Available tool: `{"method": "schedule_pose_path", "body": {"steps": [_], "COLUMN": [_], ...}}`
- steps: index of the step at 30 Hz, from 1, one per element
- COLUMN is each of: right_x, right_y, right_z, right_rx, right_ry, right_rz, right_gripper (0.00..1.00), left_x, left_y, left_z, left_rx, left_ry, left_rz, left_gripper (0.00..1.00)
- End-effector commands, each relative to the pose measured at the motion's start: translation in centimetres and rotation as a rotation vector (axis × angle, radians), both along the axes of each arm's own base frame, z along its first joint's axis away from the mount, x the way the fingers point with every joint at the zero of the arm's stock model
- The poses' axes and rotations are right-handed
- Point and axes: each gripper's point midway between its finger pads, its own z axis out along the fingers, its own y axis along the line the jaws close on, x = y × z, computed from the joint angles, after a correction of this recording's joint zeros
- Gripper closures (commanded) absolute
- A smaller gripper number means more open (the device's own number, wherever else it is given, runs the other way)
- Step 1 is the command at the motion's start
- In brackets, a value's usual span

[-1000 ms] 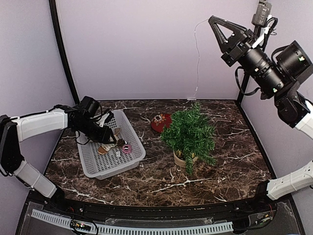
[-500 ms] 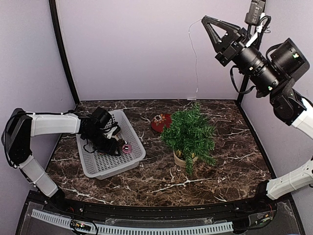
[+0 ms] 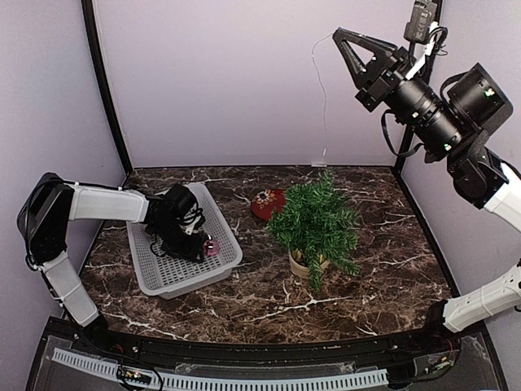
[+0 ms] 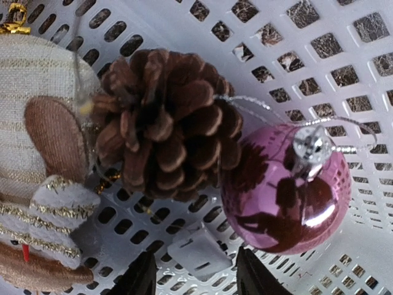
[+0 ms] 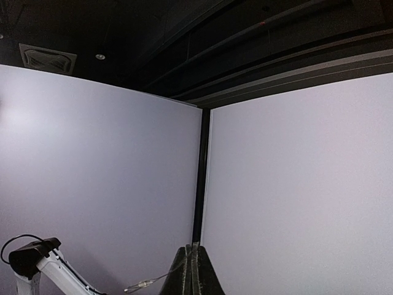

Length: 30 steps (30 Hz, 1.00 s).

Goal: Decorate the small christmas tree

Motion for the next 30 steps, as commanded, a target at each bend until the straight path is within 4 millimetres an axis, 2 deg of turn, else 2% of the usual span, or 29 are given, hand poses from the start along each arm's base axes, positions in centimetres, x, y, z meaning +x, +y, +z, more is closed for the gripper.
{"method": "schedule_pose_path", "body": {"steps": [1,4,6,9,10,12,14,16,22,27,30], "right_x": [-0.1,-0.1,-0.1,-0.1,-0.1,-0.2,-0.3,-0.3,-1.1,-1.8,-2.2], "right_y": [-0.5,-0.5,-0.5,-0.5,-0.6,-0.8,-1.0,-1.3,-1.8,-2.7,-3.8], "right_z": [0.9,0.8,0.8,0.7,0.7,0.7,0.6,0.5,0.1,-0.5,-0.8], "right_rx": [0.022,0.020,0.020,0.018,0.018,0.018,0.017,0.014,0.001,-0.007,0.004], "right_ry": [-0.024,-0.022,-0.022,-0.020,-0.020,-0.017,-0.012,-0.006,0.009,0.037,0.057], "right_rz": [-0.009,-0.011,-0.010,-0.011,-0.013,-0.014,-0.016,-0.020,0.006,0.028,0.028], "right_gripper": [1.00,1.00,1.00,1.00,1.00,1.00,1.00,1.00,1.00,1.00,1.00], "left_x": [0.5,0.6,0.7,0.9,0.7,0.9,1.0,1.2,1.8,1.4,1.0], "left_y": [-0.2,-0.8,-0.9,-0.3,0.0,0.3,0.5,0.6,0.4,-0.1,-0.3], "left_z": [-0.2,0.4,0.5,-0.1,-0.3,0.0,1.3,3.2,11.8,18.7,21.9], "left_rx": [0.019,0.002,0.002,0.046,0.060,0.077,0.069,0.054,-0.047,-0.177,-0.246], "left_ry": [-0.007,-0.021,-0.028,-0.023,-0.014,-0.025,-0.056,-0.095,-0.268,-0.436,-0.518], "left_rz": [0.014,0.006,0.006,0.016,0.018,0.027,0.038,0.046,0.052,0.022,-0.003], "left_gripper": [0.52,0.48,0.49,0.62,0.69,0.78,0.83,0.85,0.90,0.92,0.92]}}
